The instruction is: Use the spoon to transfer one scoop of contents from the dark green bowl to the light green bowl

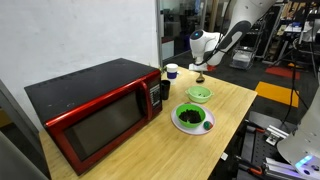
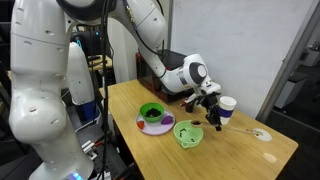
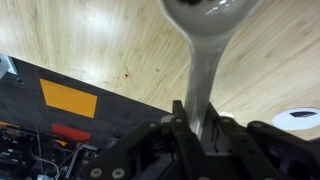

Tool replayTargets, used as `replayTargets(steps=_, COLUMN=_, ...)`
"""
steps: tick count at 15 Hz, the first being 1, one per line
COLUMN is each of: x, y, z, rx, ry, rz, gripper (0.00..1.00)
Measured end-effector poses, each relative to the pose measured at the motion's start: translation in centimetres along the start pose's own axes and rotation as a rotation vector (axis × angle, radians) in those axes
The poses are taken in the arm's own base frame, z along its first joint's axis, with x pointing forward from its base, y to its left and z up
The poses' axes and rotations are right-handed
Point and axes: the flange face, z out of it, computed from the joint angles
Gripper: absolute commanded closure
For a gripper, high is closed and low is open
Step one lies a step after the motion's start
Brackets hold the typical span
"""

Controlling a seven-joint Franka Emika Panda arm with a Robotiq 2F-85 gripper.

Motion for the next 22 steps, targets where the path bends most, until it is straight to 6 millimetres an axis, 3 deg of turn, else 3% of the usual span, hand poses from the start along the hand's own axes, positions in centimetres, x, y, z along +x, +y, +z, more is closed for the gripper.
replayTargets(steps=7, x=-2.2, y=-0.9, z=-1.1, rx=0.014, ry=0.176, rz=-0.049, gripper=0.94)
replayTargets(steps=15, x=-5.2, y=-0.7, z=-4.5, rx=0.040, ry=0.317, rz=-0.108, gripper=0.94)
replayTargets(steps=22, x=-7.8, y=0.5, z=-4.3, rx=0.002, ry=0.381, rz=-0.170, gripper=0.94)
